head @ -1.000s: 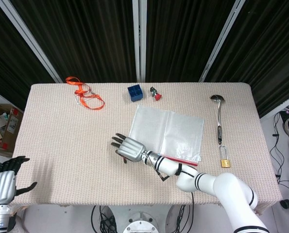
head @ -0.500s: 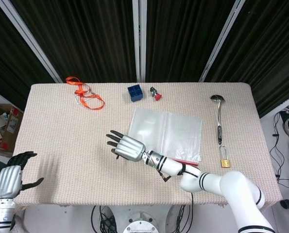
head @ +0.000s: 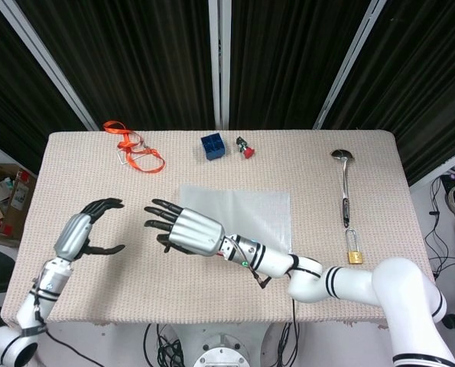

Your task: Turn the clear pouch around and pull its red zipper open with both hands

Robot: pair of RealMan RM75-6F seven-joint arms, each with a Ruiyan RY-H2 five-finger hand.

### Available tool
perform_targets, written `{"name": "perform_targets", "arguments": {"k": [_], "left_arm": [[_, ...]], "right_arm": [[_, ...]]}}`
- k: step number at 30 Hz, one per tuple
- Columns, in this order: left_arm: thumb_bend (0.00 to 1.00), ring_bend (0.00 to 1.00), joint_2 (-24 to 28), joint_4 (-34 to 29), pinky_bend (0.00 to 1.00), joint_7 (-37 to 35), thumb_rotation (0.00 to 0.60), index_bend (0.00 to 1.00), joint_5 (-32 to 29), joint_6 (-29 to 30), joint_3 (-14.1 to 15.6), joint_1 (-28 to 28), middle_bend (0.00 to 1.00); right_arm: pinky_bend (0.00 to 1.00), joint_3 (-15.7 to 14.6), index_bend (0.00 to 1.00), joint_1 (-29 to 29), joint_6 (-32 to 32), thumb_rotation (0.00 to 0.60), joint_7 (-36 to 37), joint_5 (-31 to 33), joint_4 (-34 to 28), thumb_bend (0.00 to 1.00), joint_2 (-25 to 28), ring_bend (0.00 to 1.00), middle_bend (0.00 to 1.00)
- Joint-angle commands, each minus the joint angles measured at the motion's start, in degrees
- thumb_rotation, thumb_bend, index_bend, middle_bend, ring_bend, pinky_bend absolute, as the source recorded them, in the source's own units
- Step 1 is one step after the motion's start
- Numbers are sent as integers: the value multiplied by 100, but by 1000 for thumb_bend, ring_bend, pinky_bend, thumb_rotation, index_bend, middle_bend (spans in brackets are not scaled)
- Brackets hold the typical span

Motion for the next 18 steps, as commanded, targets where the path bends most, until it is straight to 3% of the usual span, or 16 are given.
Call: {"name": "perform_targets", "arguments": {"k": [1,7,18], "left_arm": [[27,148,-226,303,163,-428,600,246,269,-286,-62,-484,158],[55,143,-408,544,162,-976,600,294,556,-358,129,-929,149],[99,143,-576,742,162,-1807,600,382,911,124,549,-1202,149]], "right_arm": [[0,65,790,107,-111,600,-87,-7,-107,517,40,0,175],[0,166,791,205,-214,600,-185,66,-184,517,50,0,166],[0,155,792,172,-210,600,62,207,-49,517,-11,0,170]]}}
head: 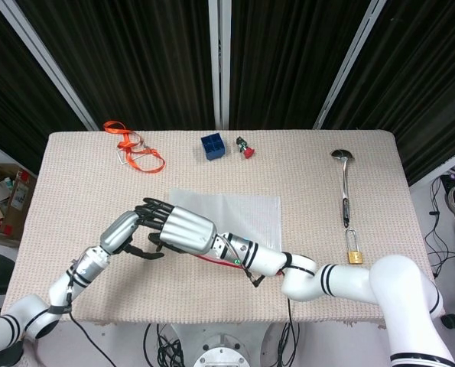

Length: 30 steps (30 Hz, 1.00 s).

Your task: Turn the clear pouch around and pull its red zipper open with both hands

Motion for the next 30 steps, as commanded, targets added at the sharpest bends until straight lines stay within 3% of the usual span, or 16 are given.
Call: {"name": "perform_targets", "arguments": {"k": [1,30], "left_arm": [[102,143,-91,92,162,-125,600,383,48,99,91,-94,149],[260,144,-553,803,162,-548,600,495,-263,309,394,-339,166]], "right_arm": [[0,-1,793,-5,11,600,97,28,27,517,-19,0,170],[0,44,800,5,114,600,312,88,102,516,-66,0,178]]}}
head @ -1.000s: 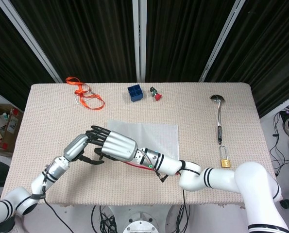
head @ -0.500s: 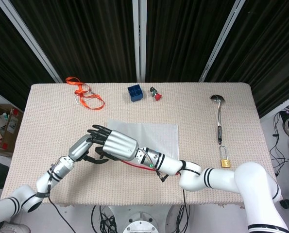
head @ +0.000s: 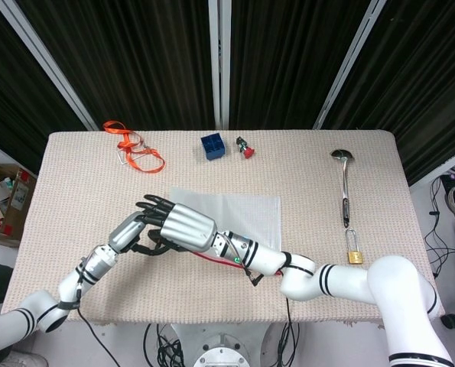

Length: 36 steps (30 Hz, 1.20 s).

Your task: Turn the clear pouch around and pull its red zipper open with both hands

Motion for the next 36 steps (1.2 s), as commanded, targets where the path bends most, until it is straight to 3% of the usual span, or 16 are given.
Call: {"name": "perform_targets", "arguments": {"k": [1,14,36], "left_arm": [[268,144,-29,34,162,-49,600,500,-4,39,19,-17,167],[322,144,-172,168,162,-484,600,608,-105,91,100,-60,215],[350,144,-387,630,162,-1908,600,655,-389,311,232,257,240]], "right_arm": [[0,12,800,1,6,600,8,10,5,516,0,0,178],[0,10,801,0,103,600,38,-10,112,517,-83,0,178],[0,-529,824,-701,947,600,-688,-454,34,516,-89,0,178]]}}
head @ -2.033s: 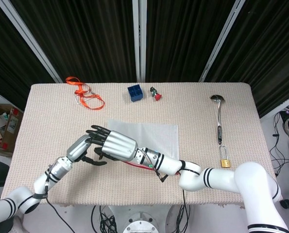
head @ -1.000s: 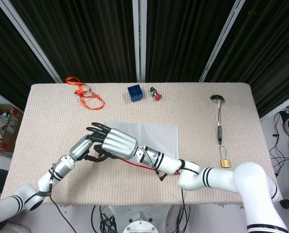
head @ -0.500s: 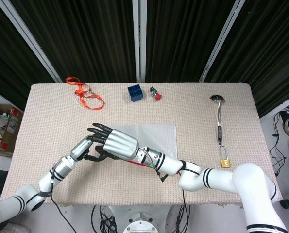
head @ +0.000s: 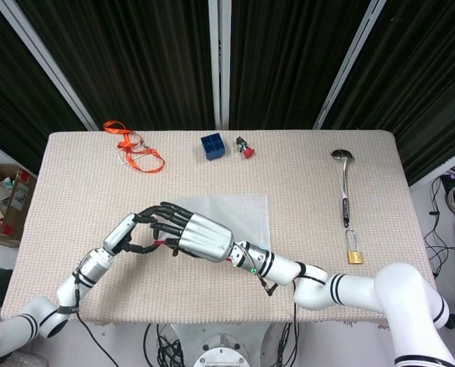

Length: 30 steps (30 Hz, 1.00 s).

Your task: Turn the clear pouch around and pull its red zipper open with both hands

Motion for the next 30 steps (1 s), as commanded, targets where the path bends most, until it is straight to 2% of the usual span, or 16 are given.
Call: {"name": "perform_targets", "arguments": {"k": [1,15,25,30], "left_arm": [[350,144,-25,63,162,-198,600,655,-39,34,9,53,240],[355,144,-103,316,162,-613,600,658,-140,74,-15,179,241],[356,144,-185,638,162,-626,600,659,-410,-149,-129,289,241],[358,144,-231,796,162,-720,600,660,-554,-349,-170,343,241]], "right_arm": [[0,-60,824,-98,82,600,-78,-37,4,516,-14,0,178],[0,-268,834,-401,274,600,-160,-198,163,516,-39,0,178],[0,-568,835,-837,450,600,-325,-278,-166,516,283,0,178],[0,-811,835,-1121,592,600,-402,-390,-402,515,497,0,178]]}}
